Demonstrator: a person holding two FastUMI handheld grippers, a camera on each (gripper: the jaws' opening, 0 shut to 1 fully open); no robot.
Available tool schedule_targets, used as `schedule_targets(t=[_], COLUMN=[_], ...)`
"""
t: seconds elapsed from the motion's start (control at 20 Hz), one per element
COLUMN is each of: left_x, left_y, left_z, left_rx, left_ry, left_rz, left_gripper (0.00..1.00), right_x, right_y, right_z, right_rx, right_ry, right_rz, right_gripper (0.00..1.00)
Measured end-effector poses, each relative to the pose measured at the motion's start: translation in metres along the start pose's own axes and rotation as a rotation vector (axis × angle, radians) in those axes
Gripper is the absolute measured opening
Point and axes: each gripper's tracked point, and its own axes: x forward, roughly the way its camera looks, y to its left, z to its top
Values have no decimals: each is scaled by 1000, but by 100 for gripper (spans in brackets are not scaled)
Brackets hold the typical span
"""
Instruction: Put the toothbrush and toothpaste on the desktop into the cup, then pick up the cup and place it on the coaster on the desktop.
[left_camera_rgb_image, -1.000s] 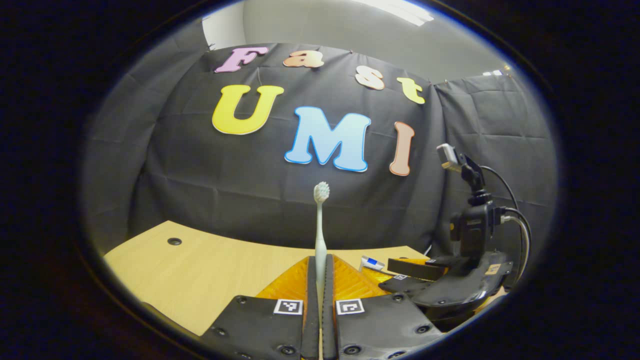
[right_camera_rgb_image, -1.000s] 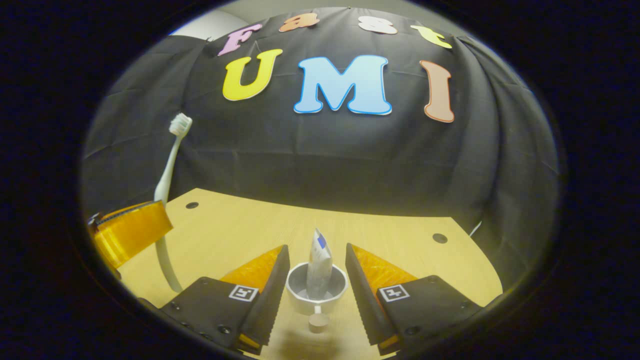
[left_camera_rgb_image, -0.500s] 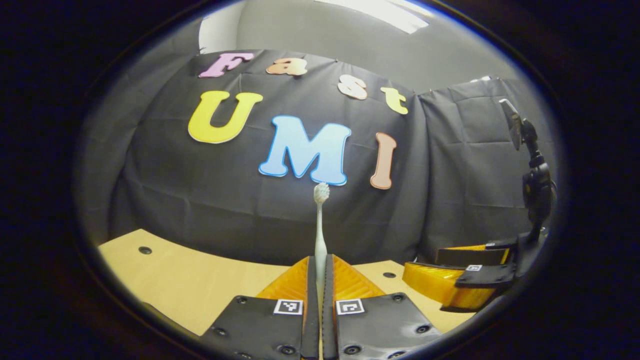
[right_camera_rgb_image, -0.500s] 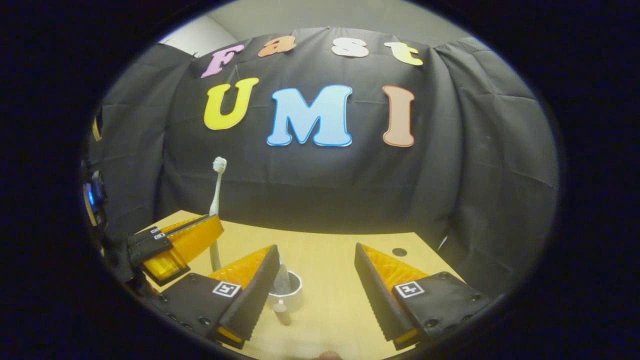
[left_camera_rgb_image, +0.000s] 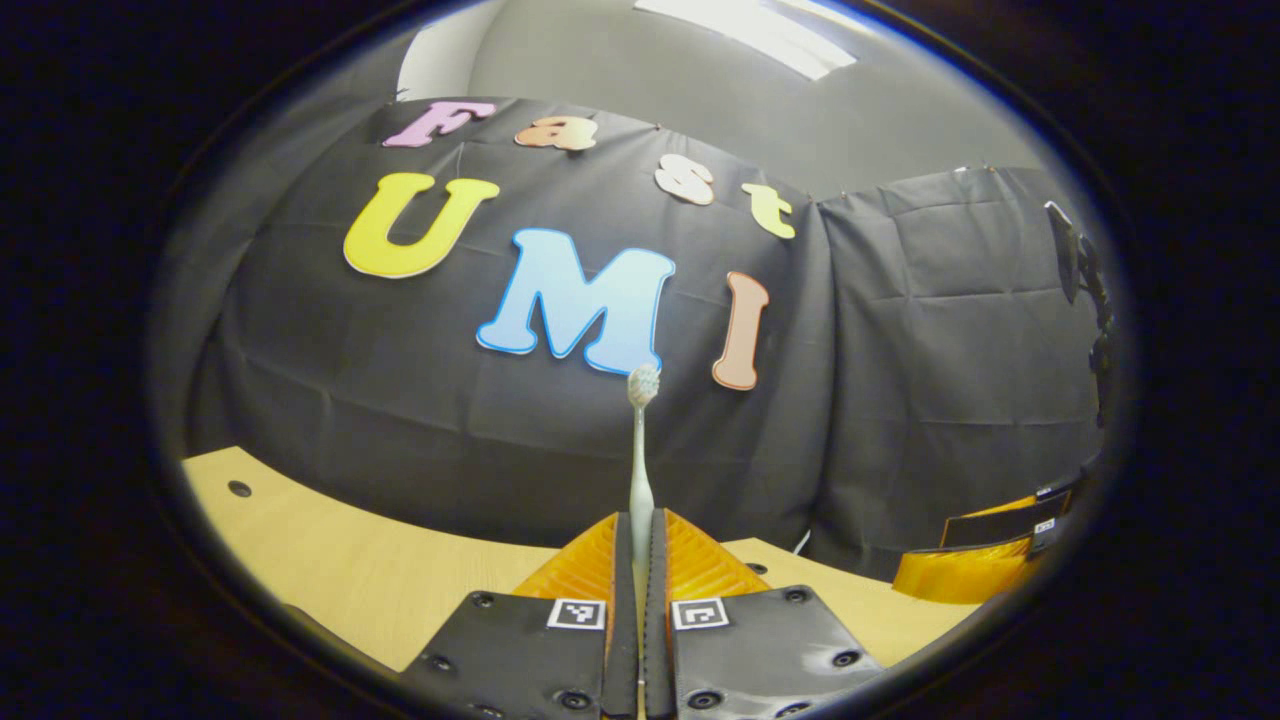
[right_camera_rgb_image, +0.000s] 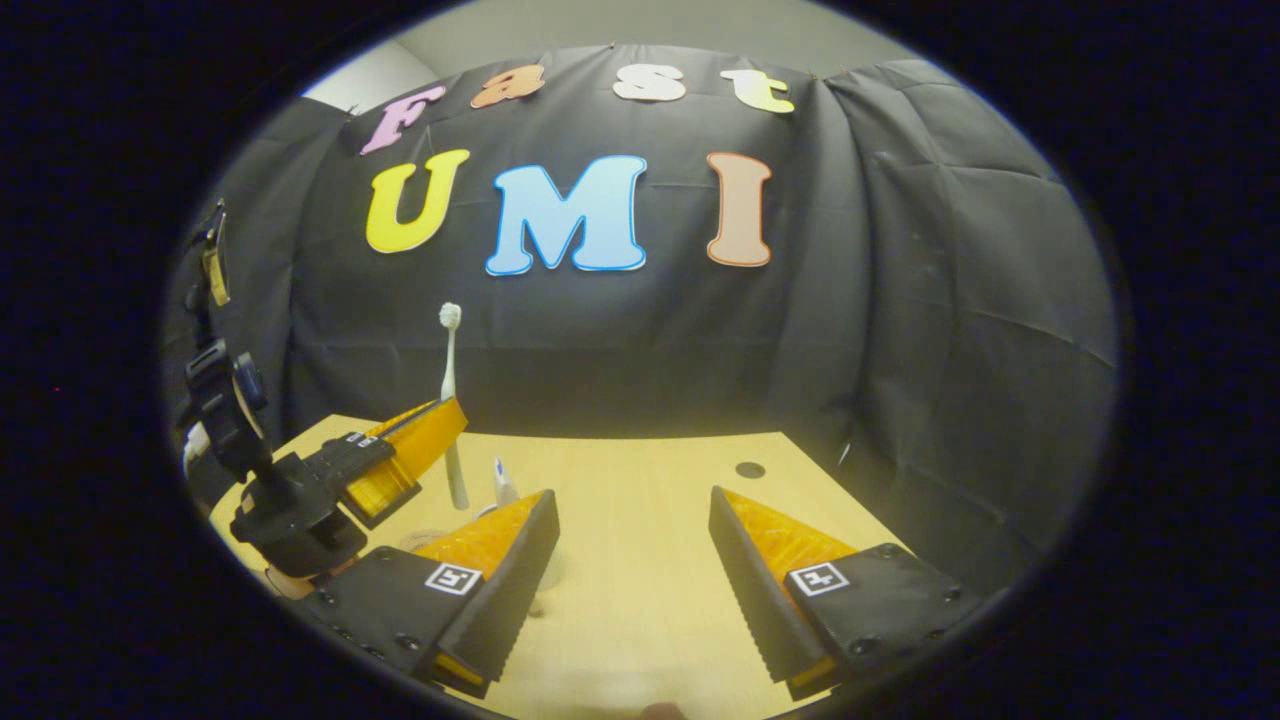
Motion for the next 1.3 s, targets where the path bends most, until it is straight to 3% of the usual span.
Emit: schedule_targets(t=[0.4,0.7,0.8,0.95,1.3], left_x=[5,3,-2,-8,-34], left_y=[3,2,1,0,1], left_z=[-63,-69,-73,-75,-30], left_rx=[-16,-6,-4,5,20], left_ry=[73,88,100,126,120], left_rz=[2,-10,-16,-23,46], left_gripper=[10,15,26,53,50], right_x=[1,4,5,6,5], right_y=[4,11,12,17,24], right_z=[-14,-21,-21,-19,-8], right_rx=[20,25,32,39,6], right_ry=[57,89,93,95,136], right_rz=[20,36,40,52,96], right_gripper=[100,100,97,100,100])
